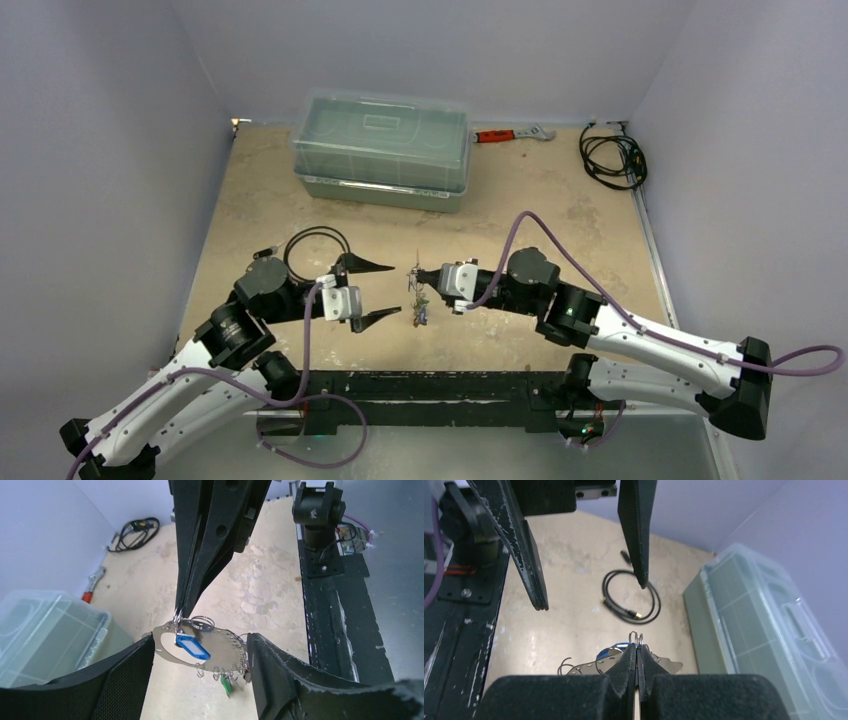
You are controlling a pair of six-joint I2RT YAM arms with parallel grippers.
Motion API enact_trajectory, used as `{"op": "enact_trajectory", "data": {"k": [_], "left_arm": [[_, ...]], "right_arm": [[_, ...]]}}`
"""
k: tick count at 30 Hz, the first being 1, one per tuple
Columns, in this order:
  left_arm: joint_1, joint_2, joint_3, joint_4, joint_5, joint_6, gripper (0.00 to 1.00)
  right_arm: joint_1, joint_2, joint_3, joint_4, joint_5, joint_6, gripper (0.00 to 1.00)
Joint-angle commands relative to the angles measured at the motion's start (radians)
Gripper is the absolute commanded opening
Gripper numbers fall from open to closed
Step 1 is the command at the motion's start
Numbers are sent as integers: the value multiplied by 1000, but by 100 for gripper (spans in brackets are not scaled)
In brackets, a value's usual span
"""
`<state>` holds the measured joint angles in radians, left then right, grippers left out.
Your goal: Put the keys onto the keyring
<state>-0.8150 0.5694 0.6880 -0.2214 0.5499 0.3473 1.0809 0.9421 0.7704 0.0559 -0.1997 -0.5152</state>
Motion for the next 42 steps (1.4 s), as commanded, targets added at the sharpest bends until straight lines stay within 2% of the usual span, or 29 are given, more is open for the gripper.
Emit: {"op": "enact_trajectory", "data": {"k": [1, 7, 18, 25, 29, 37, 42], "left_arm": [[7, -20, -19, 99, 16, -17, 63], [42, -26, -43, 240, 100, -79, 53], [52, -37, -61, 264, 97, -74, 36], [54, -32, -68, 272, 103, -71, 34], [55, -21, -64, 259, 99, -67, 29], [56, -25, -57, 235, 99, -57, 33], [57, -14, -54, 235, 124, -58, 28]], "right_arm": [[1, -77, -48, 243, -22, 28, 0], [1, -114, -93, 360, -85, 65, 0], [1, -79, -73, 409, -218, 103, 0], [1, -39, -53, 418, -263, 101, 0], [1, -40, -51, 426, -267, 100, 0], [1, -45, -36, 412, -263, 94, 0], [1, -52, -33, 410, -268, 93, 0]]}}
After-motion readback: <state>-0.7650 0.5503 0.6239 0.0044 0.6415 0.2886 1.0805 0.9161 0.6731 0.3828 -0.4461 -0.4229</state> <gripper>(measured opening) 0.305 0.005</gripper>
